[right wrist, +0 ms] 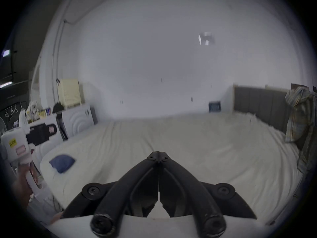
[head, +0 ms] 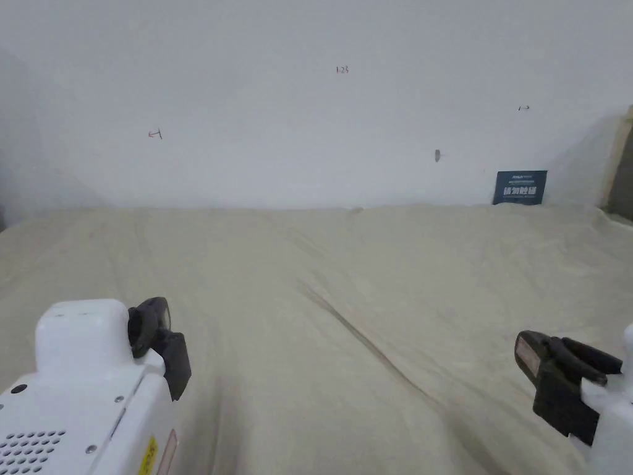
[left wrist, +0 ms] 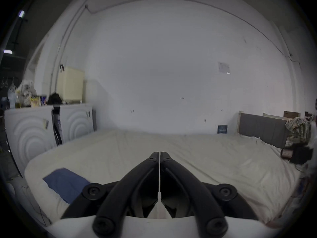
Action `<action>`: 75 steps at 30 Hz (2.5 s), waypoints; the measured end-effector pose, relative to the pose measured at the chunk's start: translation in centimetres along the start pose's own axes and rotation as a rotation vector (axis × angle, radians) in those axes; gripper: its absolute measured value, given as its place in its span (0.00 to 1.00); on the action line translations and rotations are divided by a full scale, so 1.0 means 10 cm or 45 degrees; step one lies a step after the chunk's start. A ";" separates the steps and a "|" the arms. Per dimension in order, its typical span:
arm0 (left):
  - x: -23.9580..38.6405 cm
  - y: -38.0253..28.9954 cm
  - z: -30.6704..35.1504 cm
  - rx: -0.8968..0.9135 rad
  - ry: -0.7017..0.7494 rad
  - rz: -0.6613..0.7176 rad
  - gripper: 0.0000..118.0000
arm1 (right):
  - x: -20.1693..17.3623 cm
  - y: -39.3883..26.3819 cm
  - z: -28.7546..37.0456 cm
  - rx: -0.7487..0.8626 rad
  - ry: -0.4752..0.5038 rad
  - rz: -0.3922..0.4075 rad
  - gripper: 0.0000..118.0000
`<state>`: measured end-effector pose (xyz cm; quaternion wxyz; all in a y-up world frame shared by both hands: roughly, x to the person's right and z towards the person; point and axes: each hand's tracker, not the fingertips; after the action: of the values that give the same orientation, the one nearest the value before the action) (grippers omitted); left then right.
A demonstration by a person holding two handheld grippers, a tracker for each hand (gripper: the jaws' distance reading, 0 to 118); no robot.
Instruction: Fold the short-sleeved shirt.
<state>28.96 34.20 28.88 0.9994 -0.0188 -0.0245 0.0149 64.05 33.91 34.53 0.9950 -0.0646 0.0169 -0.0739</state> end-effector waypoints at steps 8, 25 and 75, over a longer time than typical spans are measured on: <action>0.30 -0.31 0.43 0.284 0.098 -0.092 0.01 | -0.28 -0.35 0.24 0.242 -0.130 0.189 0.00; 0.32 -0.23 0.41 0.180 0.085 -0.132 0.98 | -0.20 -0.37 0.28 0.192 -0.215 0.140 0.91; 0.64 -0.43 0.32 0.055 0.067 -0.291 1.00 | -0.28 -0.44 0.09 -0.001 -0.200 0.188 0.91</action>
<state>35.32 30.24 32.50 0.9950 0.0053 0.0000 -0.0993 60.74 30.15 36.04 0.9960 -0.0693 -0.0563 0.0051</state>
